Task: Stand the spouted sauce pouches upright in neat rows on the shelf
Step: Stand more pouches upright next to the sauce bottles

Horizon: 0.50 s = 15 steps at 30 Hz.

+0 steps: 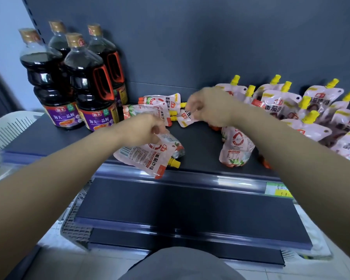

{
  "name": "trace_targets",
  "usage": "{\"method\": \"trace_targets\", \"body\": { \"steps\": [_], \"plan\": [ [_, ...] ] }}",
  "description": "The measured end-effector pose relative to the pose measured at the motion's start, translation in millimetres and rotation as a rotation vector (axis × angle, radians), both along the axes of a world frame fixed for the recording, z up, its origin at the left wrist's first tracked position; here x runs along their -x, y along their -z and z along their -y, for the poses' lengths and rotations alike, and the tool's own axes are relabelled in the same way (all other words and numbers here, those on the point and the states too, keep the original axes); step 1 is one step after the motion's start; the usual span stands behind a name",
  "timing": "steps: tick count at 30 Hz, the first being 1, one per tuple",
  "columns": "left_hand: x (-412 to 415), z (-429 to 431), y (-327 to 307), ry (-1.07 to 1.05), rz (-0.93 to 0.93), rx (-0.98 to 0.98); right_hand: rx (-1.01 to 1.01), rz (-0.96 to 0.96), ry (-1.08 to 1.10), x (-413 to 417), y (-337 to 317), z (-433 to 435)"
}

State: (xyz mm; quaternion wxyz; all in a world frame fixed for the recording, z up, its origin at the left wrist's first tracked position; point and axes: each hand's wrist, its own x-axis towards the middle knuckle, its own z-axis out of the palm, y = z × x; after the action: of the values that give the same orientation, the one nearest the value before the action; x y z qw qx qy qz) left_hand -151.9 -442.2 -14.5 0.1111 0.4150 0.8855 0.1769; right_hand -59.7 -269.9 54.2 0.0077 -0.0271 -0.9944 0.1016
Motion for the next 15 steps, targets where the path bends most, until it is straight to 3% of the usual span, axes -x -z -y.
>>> {"method": "trace_targets", "body": {
  "steps": [5,10,13,15],
  "plan": [
    [-8.4,28.8,16.8,0.043,0.070,0.132,-0.085,0.265,-0.089,19.8,53.9,6.1],
    [-16.9,31.2,30.7,0.142,-0.265,0.361,0.185,0.275,0.019,37.7,67.6,3.4],
    [-16.2,31.8,36.4,0.161,-0.371,0.346,0.294,0.268,0.054,52.5,76.2,2.5],
    [-13.8,35.3,35.8,0.118,-0.335,0.264,0.421,0.279,0.106,61.2,82.7,4.2]
  ]
}}
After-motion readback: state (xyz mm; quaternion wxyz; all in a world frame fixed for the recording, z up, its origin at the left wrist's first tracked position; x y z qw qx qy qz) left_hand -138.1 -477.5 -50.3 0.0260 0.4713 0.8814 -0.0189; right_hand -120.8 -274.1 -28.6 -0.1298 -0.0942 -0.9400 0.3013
